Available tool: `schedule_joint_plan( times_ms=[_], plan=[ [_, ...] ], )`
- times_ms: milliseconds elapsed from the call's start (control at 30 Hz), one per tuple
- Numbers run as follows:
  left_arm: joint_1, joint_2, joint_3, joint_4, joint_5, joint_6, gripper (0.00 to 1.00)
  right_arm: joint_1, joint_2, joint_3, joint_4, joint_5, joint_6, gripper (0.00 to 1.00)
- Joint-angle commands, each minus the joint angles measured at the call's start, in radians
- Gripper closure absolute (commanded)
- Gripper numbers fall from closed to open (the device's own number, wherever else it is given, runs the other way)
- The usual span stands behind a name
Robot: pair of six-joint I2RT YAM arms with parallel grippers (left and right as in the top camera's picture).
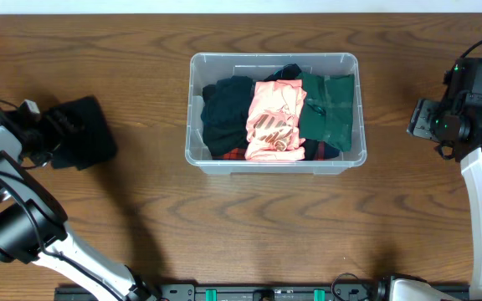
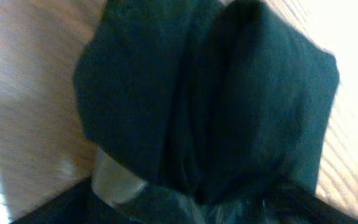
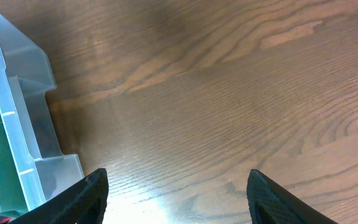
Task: Pack container
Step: 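Grasp the black folded garment on the left with the left gripper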
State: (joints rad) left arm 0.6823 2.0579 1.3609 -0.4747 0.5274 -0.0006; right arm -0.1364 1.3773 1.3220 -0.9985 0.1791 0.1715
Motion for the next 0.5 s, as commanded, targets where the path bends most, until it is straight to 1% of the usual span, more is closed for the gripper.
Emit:
schedule_joint_plan(
  times_ms=[0, 33, 67, 100, 200, 267, 333, 467],
  plan=[
    [-0.027, -0.004, -0.001, -0.015, 0.120, -0.028, 0.55, -0.001, 0.002, -0.008, -0.002, 0.004, -0.012, 0.30],
    [-0.030, -0.017, -0.001, -0.019, 0.158, -0.031, 0.69, -0.001, 0.002, -0.008, -0.005, 0.004, -0.012, 0.30],
    [-0.032, -0.029, -0.001, -0.023, 0.182, -0.031, 0.80, -0.001, 0.002, -0.008, -0.006, 0.004, -0.012, 0.30],
    [-0.034, -0.048, -0.001, -0.029, 0.208, -0.034, 0.86, -0.001, 0.002, -0.008, -0.008, 0.004, -0.012, 0.30],
    [-0.042, -0.117, -0.001, -0.059, 0.234, -0.074, 0.89, -0.001, 0.002, -0.008, -0.009, 0.003, -0.012, 0.30],
    [-0.060, -0.184, -0.001, -0.071, 0.289, -0.087, 0.89, -0.001, 0.002, -0.008, -0.008, 0.003, -0.012, 0.30],
    [-0.090, -0.261, -0.001, -0.080, 0.348, -0.088, 0.91, -0.001, 0.002, -0.008, -0.008, 0.003, -0.012, 0.30],
    [-0.188, -0.443, -0.001, -0.102, 0.359, -0.119, 0.90, -0.001, 0.002, -0.008, -0.015, 0.003, -0.012, 0.30]
  ],
)
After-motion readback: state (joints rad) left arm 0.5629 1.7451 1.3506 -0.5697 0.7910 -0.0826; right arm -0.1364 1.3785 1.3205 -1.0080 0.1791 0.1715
